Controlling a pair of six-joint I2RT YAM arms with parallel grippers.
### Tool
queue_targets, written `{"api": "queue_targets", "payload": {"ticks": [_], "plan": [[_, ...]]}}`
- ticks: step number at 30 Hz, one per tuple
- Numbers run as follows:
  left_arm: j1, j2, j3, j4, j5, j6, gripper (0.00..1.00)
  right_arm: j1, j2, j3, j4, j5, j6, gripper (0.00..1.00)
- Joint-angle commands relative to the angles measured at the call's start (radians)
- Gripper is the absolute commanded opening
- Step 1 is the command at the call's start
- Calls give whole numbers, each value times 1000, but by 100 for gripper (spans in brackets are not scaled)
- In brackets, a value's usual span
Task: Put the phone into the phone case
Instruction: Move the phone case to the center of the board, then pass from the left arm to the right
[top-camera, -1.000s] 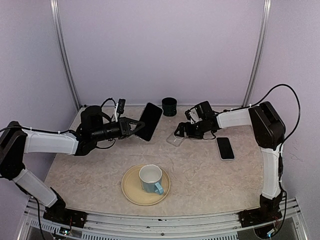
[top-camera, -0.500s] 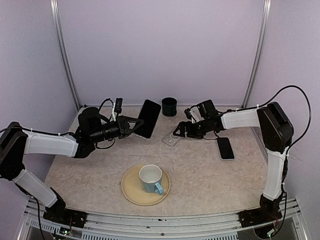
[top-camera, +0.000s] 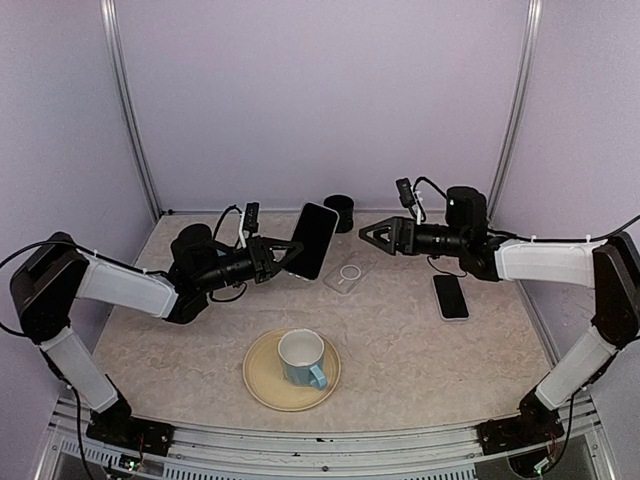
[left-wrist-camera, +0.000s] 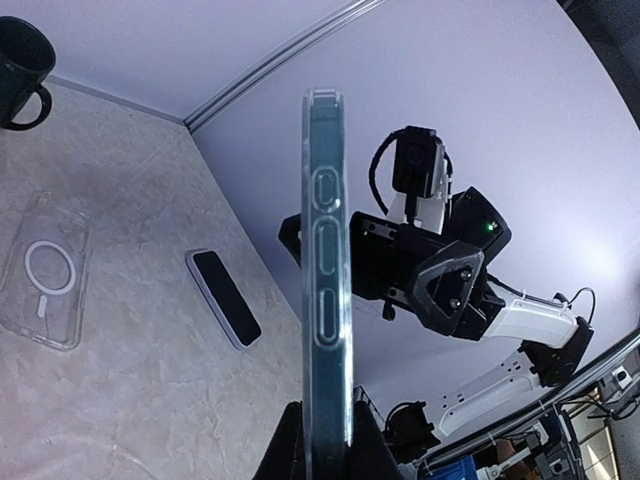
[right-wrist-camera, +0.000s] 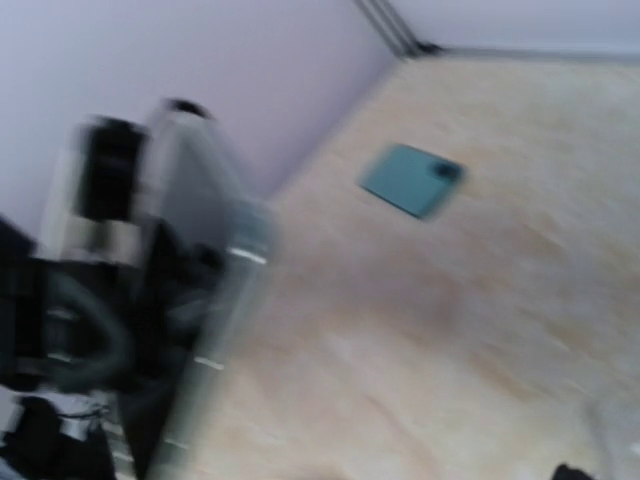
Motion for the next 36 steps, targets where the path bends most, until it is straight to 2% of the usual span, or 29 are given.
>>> {"api": "queue_targets", "payload": {"ticks": [1, 11, 24, 32, 36], "plan": [[-22, 41, 74, 215, 21, -64, 0, 8, -54, -61, 253, -85, 124, 100], [-75, 185, 143, 385, 2, -162, 0, 43, 2, -99, 431, -132, 239, 99], [-122, 197, 143, 397, -73, -76, 0, 100, 87, -62, 559, -157, 354, 87], [-151, 169, 130, 355, -127, 2, 0, 121, 110, -59, 628, -136, 409, 64], [-152, 162, 121, 359, -136, 3, 0, 122, 127, -59, 684, -139, 445, 38]]}}
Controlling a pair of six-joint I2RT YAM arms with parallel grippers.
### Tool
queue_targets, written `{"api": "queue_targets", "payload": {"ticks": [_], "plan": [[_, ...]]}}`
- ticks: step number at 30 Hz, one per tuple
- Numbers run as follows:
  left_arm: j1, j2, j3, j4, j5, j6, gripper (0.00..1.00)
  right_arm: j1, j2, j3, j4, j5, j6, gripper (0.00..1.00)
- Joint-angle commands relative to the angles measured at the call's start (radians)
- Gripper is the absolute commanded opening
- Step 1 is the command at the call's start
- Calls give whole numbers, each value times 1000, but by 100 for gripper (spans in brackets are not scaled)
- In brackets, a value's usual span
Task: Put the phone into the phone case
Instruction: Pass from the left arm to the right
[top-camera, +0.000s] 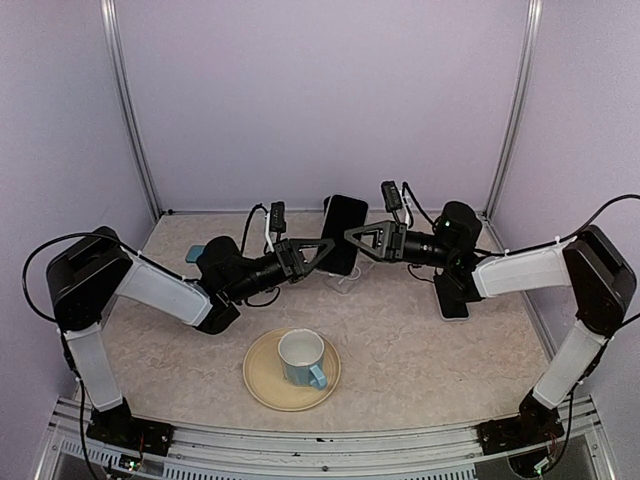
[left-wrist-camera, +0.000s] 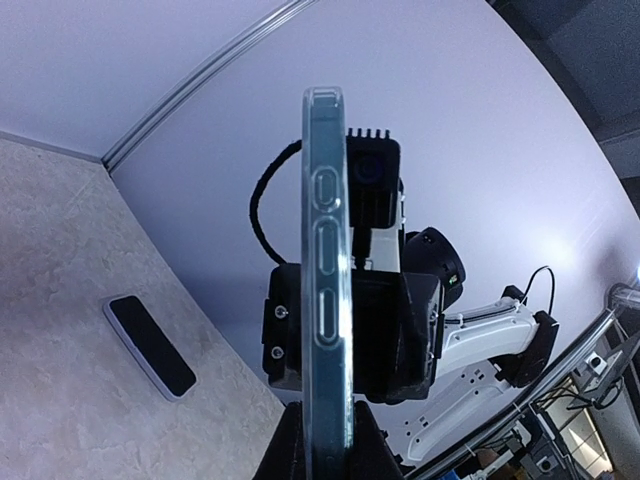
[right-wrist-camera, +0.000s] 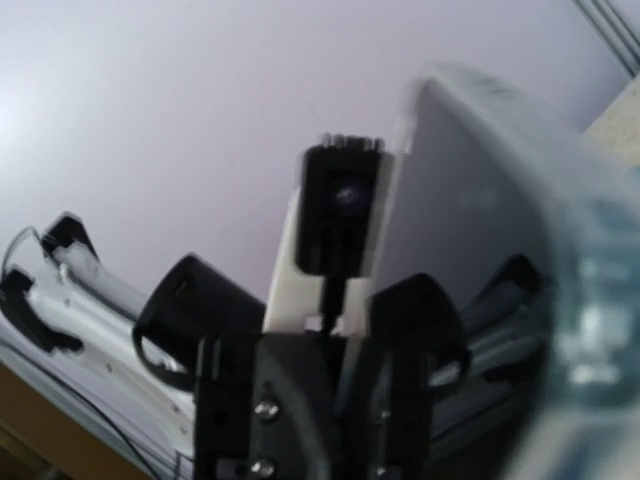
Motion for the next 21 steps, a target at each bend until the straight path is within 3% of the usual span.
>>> {"api": "queue_targets", "payload": {"ticks": [1, 5, 8, 16, 21], "plan": [[-7, -50, 7, 61, -34, 38, 0, 11, 29, 28, 108, -1, 56, 30], [-7, -51, -1, 75, -43, 34, 0, 14, 46, 42, 134, -16, 82, 3], [-7, -53, -3, 74, -38, 32, 3, 15, 46, 52, 124, -26, 84, 0], [2, -90, -27, 16, -27, 53, 65, 5, -6, 91, -37, -65, 27, 0], [22, -178, -102, -51, -62, 95, 80, -37, -73, 140, -311, -95, -100, 0]]}}
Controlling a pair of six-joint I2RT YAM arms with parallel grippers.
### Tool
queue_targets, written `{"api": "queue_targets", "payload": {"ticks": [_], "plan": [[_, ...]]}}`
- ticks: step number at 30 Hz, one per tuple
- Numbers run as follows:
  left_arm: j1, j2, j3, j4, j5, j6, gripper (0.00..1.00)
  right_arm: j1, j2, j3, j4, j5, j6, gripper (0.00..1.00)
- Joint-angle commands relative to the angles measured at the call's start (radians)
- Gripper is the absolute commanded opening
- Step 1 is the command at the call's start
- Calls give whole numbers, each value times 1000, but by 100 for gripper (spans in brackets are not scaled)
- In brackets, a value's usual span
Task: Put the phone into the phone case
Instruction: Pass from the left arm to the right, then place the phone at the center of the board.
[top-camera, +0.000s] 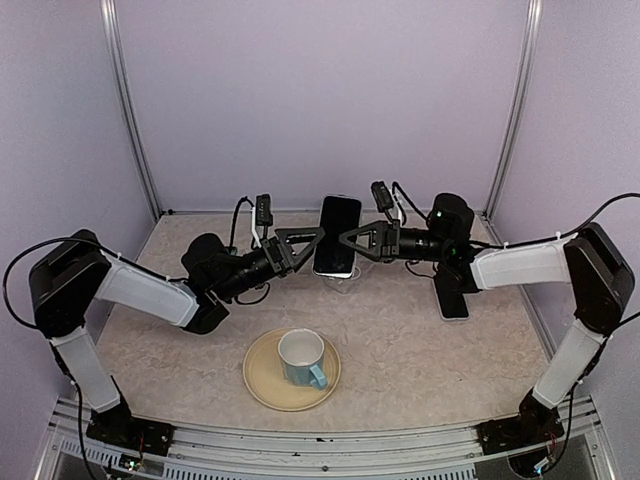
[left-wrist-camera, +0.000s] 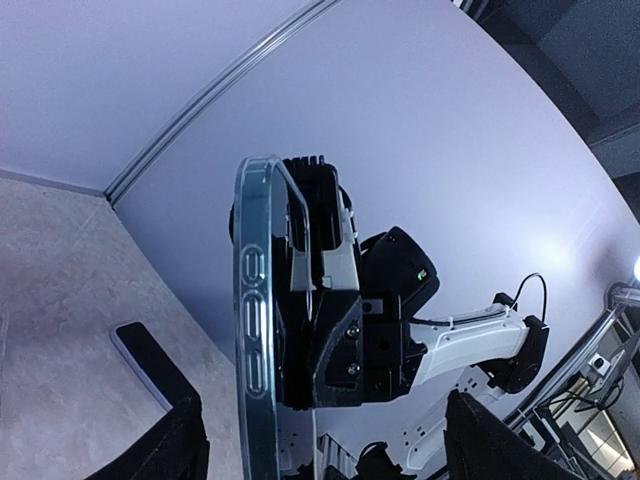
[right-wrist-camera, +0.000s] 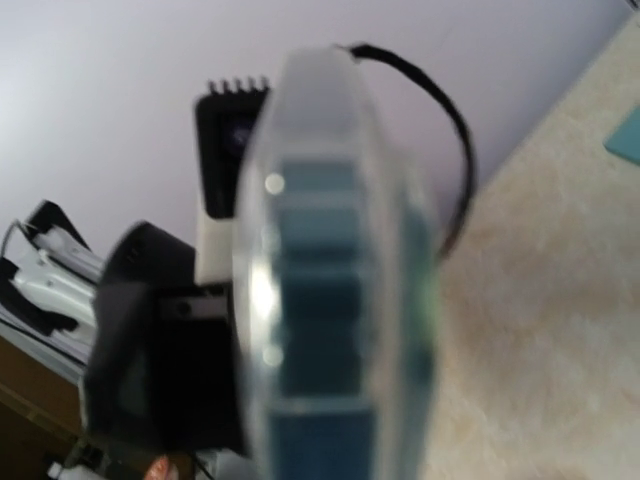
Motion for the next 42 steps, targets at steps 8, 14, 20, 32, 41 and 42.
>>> {"api": "queue_targets", "payload": {"ticks": [8, 14, 20, 32, 41, 42], "plan": [[25, -307, -112, -389, -148, 196, 99, -107, -162, 133, -643, -73, -343, 0], [22, -440, -94, -665, -282, 287, 99, -169, -156, 100, -748, -110, -377, 0], [18, -530, -105, -823, -374, 347, 99, -213, -125, 116, -887, -120, -439, 0], [16, -615, -143, -870, -399, 373, 99, -275, 9, 148, -1093, -52, -559, 0], [16, -616, -148, -870, -391, 380, 99, -319, 106, 188, -1174, 0, -625, 0], [16, -615, -148, -871, -389, 380, 99, -323, 116, 193, -1179, 5, -628, 0]]}}
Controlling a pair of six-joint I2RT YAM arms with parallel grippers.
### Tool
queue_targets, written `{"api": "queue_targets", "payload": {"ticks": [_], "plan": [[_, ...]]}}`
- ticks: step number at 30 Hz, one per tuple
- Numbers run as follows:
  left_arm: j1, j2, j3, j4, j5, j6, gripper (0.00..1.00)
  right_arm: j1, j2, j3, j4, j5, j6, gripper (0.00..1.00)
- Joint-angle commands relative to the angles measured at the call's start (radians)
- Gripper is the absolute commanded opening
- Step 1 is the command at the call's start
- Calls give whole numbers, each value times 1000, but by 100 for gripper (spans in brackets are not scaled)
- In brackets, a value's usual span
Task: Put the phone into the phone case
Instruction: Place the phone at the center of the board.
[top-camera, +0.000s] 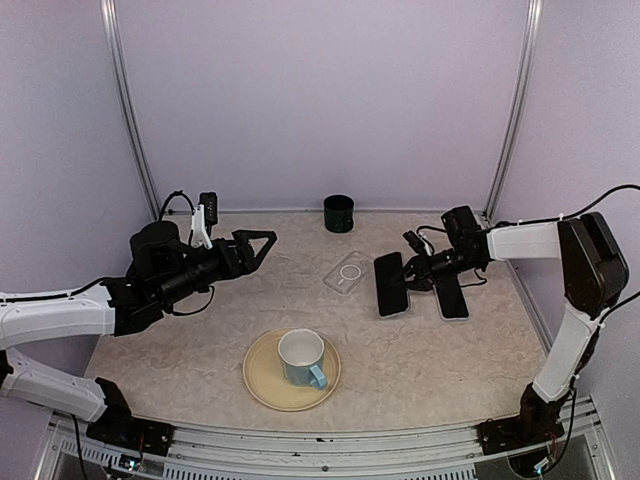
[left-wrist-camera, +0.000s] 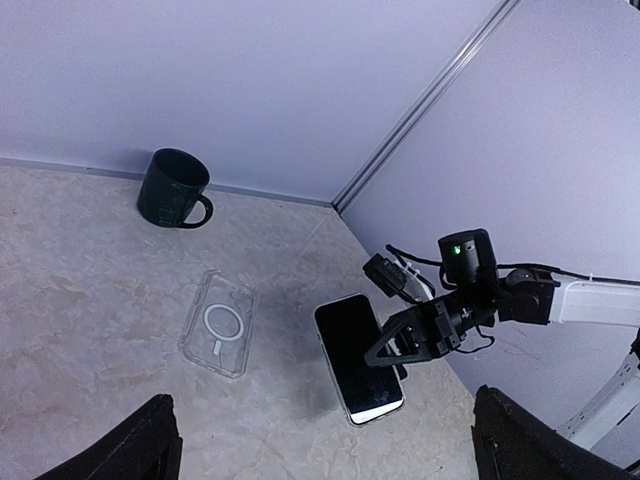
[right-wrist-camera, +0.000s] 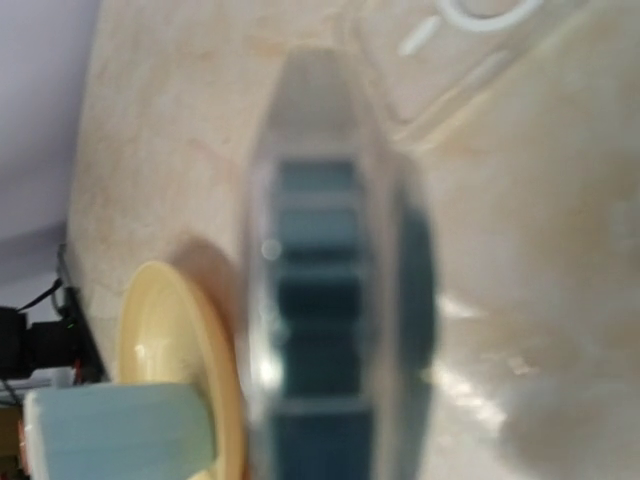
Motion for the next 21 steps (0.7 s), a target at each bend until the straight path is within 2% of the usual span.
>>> {"api": "queue_targets", "payload": {"ticks": [1, 21], "plan": [[-5, -13, -15, -4, 0, 27, 99, -27, 46, 57, -46, 16, -55, 0], [-5, 16, -11, 4, -6, 43, 99, -53, 188, 136, -117, 92, -102, 2]]}}
